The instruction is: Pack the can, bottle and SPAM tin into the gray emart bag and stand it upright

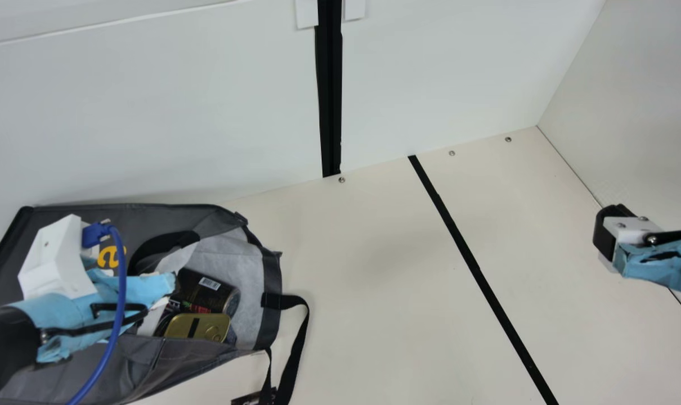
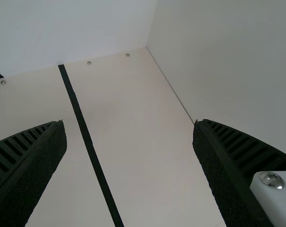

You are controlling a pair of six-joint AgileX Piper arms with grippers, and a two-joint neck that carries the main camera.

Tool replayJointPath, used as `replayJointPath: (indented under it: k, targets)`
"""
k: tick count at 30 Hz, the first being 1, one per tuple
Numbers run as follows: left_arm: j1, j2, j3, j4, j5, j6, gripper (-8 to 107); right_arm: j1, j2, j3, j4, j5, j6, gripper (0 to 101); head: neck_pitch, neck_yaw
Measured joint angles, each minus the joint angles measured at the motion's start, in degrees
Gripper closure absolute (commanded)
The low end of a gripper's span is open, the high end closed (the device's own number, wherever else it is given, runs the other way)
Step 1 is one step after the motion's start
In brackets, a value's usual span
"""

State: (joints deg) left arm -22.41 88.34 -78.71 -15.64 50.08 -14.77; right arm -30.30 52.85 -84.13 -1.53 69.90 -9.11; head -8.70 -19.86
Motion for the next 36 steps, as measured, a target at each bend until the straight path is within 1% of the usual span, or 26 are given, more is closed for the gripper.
replayJointPath:
  k: [12, 17, 26, 36]
  targets:
    - [0.0, 0.0, 0.0, 0.0, 0.0, 0.0, 107, 1.4, 2.2, 0.6, 1.5, 0.0, -2.4, 6, 0.0, -0.1]
    - [0.0, 0.0, 0.0, 0.0, 0.0, 0.0, 107, 2.0, 3.4, 1.3, 3.4, 0.0, -4.2, 6, 0.0, -0.1]
    - [0.0, 0.0, 0.0, 0.0, 0.0, 0.0, 107, 3.1, 4.6, 2.3, 9.4, -0.1, -8.1, 6, 0.0, -0.1]
    - [0.0, 0.0, 0.0, 0.0, 0.0, 0.0, 107, 0.2, 6.3, 4.7, 17.9, 0.0, -15.8, 6, 0.0, -0.1]
